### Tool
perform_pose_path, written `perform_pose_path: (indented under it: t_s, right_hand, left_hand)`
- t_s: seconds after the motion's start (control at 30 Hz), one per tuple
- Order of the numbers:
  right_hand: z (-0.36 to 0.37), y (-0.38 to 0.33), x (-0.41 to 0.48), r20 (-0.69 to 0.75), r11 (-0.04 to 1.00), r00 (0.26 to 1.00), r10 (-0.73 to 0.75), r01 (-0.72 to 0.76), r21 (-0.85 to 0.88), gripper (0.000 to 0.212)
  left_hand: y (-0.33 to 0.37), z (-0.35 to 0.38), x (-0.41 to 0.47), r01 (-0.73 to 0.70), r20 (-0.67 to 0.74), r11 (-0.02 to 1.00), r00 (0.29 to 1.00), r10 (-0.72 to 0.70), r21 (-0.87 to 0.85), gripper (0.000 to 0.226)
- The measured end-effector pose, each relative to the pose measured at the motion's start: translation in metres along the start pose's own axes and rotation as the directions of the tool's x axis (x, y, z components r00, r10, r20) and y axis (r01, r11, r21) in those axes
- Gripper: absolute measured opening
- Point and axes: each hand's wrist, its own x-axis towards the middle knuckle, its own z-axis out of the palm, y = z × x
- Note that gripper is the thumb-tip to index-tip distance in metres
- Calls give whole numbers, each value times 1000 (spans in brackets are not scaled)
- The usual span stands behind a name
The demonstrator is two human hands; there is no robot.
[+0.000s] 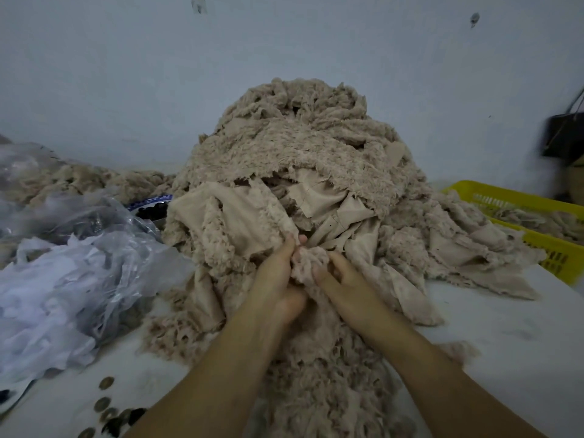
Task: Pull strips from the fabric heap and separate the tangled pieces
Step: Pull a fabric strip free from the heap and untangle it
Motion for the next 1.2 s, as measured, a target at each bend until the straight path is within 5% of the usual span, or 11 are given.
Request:
perform_pose_path:
  t_s: [0.1, 0.2, 0.43, 0.67, 0.8, 0.9, 0.93, 1.03, 1.2]
  right_hand:
    - [1, -3, 1, -78, 989, 997, -14, 2, -147, 21]
    - [-5, -7, 0, -154, 998, 988, -5, -5, -67, 34]
    - [1, -16, -9, 69, 999, 997, -35, 36, -7, 40]
    - [-11, -9, -7, 96, 997, 995, 37, -44, 66, 46]
    - [-16, 4, -3, -31, 992, 992, 124, -123, 28, 50]
    - [-19, 8, 1, -144, 994, 983, 112, -108, 35, 28]
    - [-19, 6, 0, -167, 989, 977, 131, -117, 90, 14]
    - [-23, 7, -3, -261, 974, 959, 112, -54, 218, 18]
    - [-14, -4, -4, -257, 999, 966, 39, -38, 9, 18]
  left_hand:
    - [-3, -8, -2, -55, 48, 998, 997, 57, -36, 33]
    - [-8, -11, -7, -54, 89, 998, 995, 55, -17, 23]
    - [50, -9, 24, 13, -102, 993, 994, -25, -121, 26]
    - [79, -32, 51, -127, -243, 981, 966, 89, -145, 36]
    - [51, -16, 27, -129, -132, 967, 978, 160, 220, 29]
    - [-6, 0, 3, -142, 102, 811, 990, 102, 567, 27]
    - [-20, 4, -3, -148, 128, 811, 988, 91, 566, 29]
    - [-32, 8, -9, -152, 97, 845, 988, 119, 513, 16]
    - [-38, 2, -23, -230, 152, 705, 973, 172, 670, 20]
